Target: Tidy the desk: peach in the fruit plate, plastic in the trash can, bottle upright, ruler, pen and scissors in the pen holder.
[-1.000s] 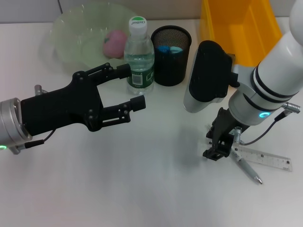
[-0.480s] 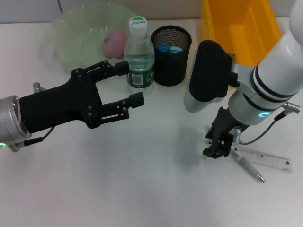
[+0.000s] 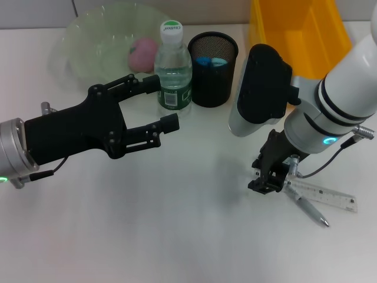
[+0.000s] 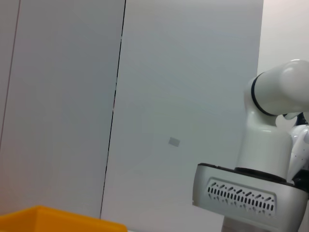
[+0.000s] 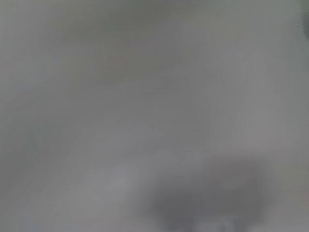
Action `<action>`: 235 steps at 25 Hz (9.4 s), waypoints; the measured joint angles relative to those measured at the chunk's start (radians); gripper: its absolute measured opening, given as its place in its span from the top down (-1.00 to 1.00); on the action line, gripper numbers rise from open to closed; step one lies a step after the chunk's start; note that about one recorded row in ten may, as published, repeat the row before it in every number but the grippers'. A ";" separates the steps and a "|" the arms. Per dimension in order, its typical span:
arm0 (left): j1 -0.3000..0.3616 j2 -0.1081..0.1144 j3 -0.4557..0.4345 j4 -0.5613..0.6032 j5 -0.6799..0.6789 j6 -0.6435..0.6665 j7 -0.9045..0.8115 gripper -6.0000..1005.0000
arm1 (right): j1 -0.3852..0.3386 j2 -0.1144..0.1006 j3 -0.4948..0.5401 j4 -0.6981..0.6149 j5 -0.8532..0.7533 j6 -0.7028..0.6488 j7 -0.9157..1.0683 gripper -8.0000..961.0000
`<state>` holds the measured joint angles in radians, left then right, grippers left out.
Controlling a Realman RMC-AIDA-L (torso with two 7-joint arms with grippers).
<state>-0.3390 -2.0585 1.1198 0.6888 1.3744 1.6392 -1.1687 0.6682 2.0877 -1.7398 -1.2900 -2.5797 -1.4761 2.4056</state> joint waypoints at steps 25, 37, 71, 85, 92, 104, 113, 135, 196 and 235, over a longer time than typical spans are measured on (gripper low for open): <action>0.003 0.002 -0.003 0.000 0.000 -0.001 0.002 -0.60 | -0.078 0.001 0.157 -0.235 0.058 -0.014 -0.005 0.16; 0.013 0.001 -0.024 0.000 0.000 -0.001 0.004 -0.60 | -0.136 0.002 0.302 -0.398 0.152 -0.017 -0.028 0.15; 0.008 -0.003 -0.027 -0.002 0.000 -0.016 0.014 -0.60 | -0.158 0.002 0.171 -0.243 0.356 0.730 -0.110 0.11; 0.000 -0.001 -0.029 -0.012 0.000 -0.036 0.014 -0.60 | -0.145 0.001 0.034 -0.063 0.417 1.089 -0.105 0.09; -0.002 0.000 -0.041 -0.014 0.000 -0.038 0.014 -0.60 | -0.118 0.001 -0.013 0.019 0.447 1.172 -0.104 0.08; -0.001 -0.001 -0.041 -0.014 0.000 -0.038 0.014 -0.60 | -0.087 0.002 -0.077 0.101 0.449 1.263 -0.103 0.07; 0.004 0.000 -0.041 -0.014 0.000 -0.038 0.014 -0.60 | -0.088 0.002 -0.091 0.099 0.449 1.264 -0.103 0.06; 0.008 -0.001 -0.041 -0.016 0.000 -0.038 0.015 -0.60 | -0.194 -0.003 0.004 -0.109 0.449 0.951 -0.103 -0.16; 0.023 -0.008 -0.054 -0.075 -0.038 -0.023 0.013 -0.60 | 0.013 -0.004 0.546 -0.470 0.175 -0.393 -0.126 -0.17; 0.022 -0.002 -0.051 -0.078 -0.026 -0.029 0.039 -0.60 | -0.018 -0.002 0.390 -0.202 -0.105 -0.413 0.293 -0.16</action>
<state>-0.3168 -2.0601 1.0690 0.6105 1.3484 1.6103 -1.1300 0.6499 2.0854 -1.3502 -1.4920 -2.6847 -1.8886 2.6983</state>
